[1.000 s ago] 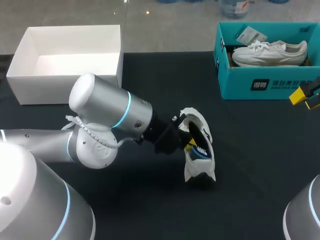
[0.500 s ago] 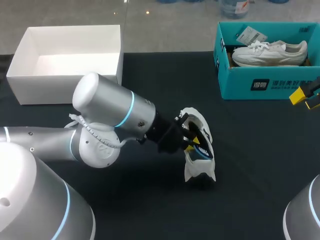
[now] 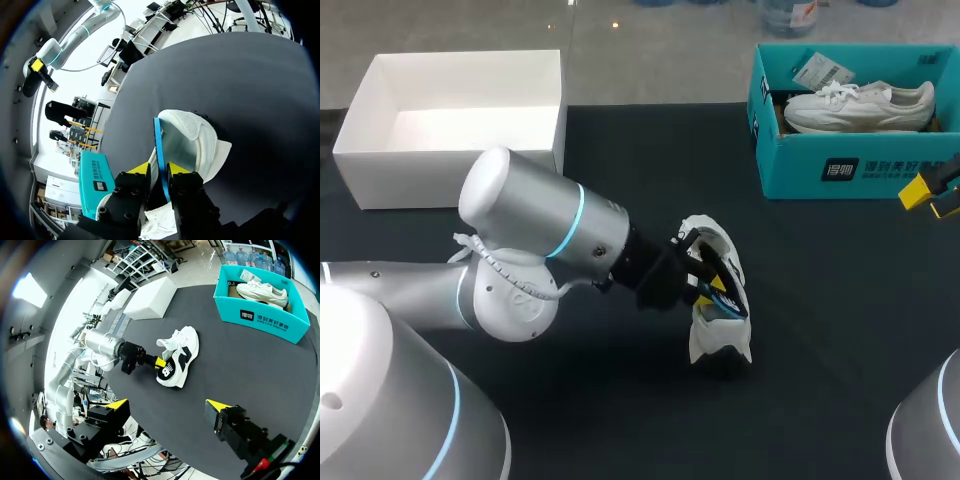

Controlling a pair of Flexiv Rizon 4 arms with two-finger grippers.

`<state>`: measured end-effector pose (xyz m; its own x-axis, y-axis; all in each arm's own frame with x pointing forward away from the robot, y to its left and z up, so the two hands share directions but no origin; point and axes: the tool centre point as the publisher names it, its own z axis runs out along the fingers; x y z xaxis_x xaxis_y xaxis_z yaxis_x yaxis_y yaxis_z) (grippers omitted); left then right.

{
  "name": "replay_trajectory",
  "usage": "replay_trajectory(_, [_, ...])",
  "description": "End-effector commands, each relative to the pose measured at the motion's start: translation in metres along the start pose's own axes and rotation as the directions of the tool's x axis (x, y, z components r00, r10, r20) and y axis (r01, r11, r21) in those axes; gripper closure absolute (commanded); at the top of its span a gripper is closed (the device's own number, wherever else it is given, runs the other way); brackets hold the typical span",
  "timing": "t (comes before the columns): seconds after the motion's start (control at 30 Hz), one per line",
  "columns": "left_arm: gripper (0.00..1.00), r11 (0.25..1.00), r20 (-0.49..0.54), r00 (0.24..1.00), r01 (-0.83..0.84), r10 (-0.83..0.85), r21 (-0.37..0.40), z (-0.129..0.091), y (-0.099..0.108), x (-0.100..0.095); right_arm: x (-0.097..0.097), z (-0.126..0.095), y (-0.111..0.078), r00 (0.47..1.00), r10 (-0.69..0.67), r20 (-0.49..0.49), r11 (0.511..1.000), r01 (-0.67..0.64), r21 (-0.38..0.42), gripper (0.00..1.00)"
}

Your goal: Take the shoe out of the shoebox, open the shoe tongue, remove and reinsert the insole, then place the shoe into the shoebox

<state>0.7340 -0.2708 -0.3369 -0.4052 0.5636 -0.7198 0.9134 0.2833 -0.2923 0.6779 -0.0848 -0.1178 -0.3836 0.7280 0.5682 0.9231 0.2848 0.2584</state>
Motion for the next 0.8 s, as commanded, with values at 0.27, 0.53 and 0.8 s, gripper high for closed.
replay_trajectory(0.27, [1.00,1.000,-0.011,1.000,-0.011,0.011,0.009,0.004,0.009,0.004,0.000,0.001,0.001,1.000,0.001,0.001,1.000,-0.001,0.003,0.00])
replay_trajectory(0.53, [1.00,0.999,-0.030,0.999,-0.024,0.023,-0.021,0.010,0.023,0.005,0.000,0.001,0.001,1.000,0.001,0.001,1.000,-0.001,0.003,0.00])
replay_trajectory(0.8, [1.00,0.999,-0.049,0.999,-0.020,0.018,-0.030,0.015,0.028,0.013,0.000,0.001,0.001,1.000,0.001,0.001,1.000,-0.001,0.003,0.00])
